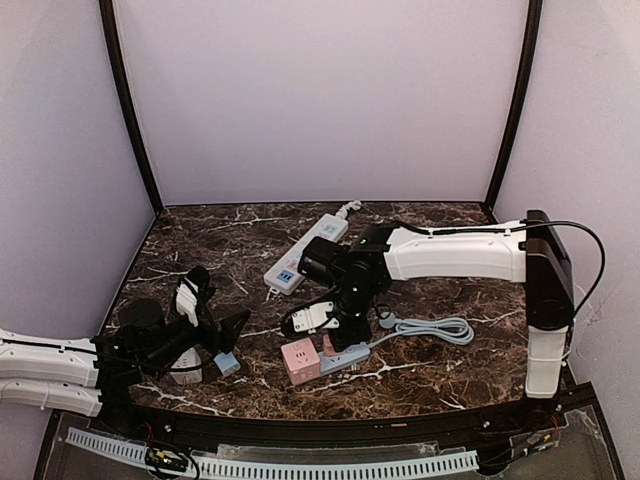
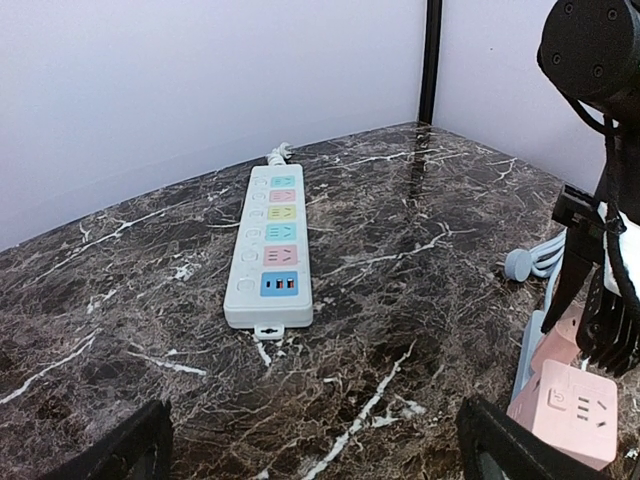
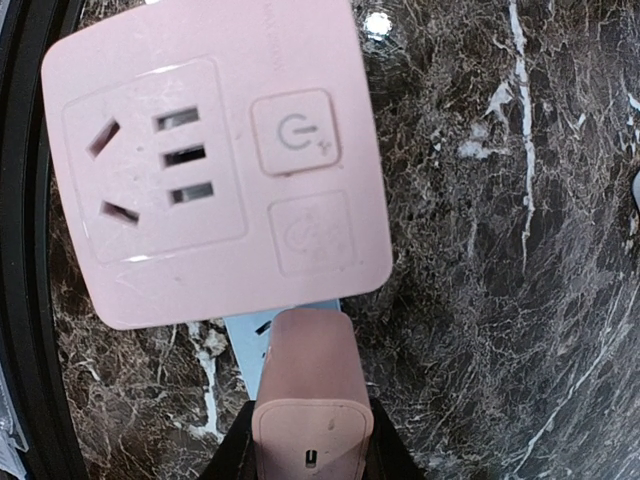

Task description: Insert the plug

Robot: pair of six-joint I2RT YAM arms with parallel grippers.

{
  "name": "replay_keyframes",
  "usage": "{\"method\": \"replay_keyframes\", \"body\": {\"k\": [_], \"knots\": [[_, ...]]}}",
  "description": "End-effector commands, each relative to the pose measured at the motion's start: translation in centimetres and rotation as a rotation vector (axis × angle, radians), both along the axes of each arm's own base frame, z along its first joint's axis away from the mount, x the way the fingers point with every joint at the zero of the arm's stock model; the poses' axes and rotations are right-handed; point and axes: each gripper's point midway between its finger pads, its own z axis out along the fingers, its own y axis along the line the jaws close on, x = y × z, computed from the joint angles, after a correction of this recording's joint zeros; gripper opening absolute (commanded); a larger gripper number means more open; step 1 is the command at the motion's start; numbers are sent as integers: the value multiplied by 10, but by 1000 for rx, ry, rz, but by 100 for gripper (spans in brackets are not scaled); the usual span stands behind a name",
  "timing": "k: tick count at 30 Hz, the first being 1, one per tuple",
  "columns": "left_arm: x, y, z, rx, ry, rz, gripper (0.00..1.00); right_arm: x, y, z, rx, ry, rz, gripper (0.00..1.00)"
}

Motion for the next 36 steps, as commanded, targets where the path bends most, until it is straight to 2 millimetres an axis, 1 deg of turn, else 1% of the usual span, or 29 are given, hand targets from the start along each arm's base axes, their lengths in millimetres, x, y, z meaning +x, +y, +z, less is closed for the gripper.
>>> {"method": "replay_keyframes", "body": {"k": [1, 9, 14, 20, 24, 26, 30, 36], "knots": [[1, 5, -6, 7, 5, 17, 99, -15, -17, -30, -127, 41, 15, 0], [1, 6, -6, 8, 9, 21, 99, -20, -19, -27, -135, 27, 39, 0], [1, 6, -7, 10, 11, 21, 99, -21, -25, -31, -155, 14, 45, 0], [1, 5, -7, 10, 12, 17, 99, -22, -27, -33, -150, 14, 56, 0], [1, 5, -8, 15, 13, 19, 99, -17, -33, -36, -180, -23, 57, 0], [1, 4, -9, 14, 14, 17, 99, -13, -38, -34, -190, -50, 66, 0], [1, 4, -8, 14, 10, 16, 98, -12, -40, -27, -167, -81, 85, 0], [1, 5, -9, 17, 12, 17, 98, -7, -43, -26, -168, -116, 107, 0]]}}
